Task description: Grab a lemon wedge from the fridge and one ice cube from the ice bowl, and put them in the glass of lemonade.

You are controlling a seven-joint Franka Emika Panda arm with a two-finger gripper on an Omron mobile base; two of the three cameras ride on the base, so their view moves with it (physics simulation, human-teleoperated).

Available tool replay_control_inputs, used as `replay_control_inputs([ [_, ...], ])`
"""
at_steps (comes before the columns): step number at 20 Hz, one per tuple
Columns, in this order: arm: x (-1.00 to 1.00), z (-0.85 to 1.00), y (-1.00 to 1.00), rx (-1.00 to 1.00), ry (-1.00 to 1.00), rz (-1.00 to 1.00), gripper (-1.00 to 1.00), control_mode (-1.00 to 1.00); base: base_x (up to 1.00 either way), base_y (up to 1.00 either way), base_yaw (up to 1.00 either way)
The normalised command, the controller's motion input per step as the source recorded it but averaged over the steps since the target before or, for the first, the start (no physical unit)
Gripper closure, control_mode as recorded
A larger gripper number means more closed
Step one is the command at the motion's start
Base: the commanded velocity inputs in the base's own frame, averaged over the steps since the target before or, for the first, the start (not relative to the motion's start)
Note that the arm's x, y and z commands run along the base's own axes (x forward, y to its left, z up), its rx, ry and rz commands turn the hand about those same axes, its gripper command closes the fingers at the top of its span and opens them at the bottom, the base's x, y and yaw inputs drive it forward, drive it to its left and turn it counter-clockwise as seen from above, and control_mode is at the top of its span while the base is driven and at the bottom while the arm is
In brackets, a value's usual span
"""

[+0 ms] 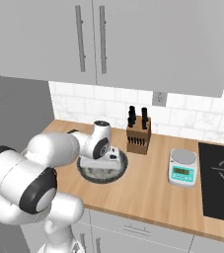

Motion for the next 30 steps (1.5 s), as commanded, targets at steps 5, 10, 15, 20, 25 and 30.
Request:
replay_control_inputs([
  [5, 0.12, 0.06, -0.05, 0.00, 0.00, -0.05, -1.00, -1.00, 0.00, 0.00, 0.00],
  [10, 0.23, 0.00, -0.02, 0.01, 0.00, -0.11, -1.00, -1.00, 0.00, 0.00, 0.00],
  [15, 0.28, -0.02, 0.00, 0.00, 0.00, -0.02, -1.00, -1.00, 0.00, 0.00, 0.00],
  [20, 0.04, -0.17, 0.00, 0.00, 0.00, 0.00, -1.00, -1.00, 0.00, 0.00, 0.00],
  [25, -0.05, -0.05, 0.11, 0.00, 0.00, 0.00, -1.00, -1.00, 0.00, 0.00, 0.00],
  [30, -0.06, 0.00, 0.31, 0.00, 0.00, 0.00, -1.00, -1.00, 0.00, 0.00, 0.00],
])
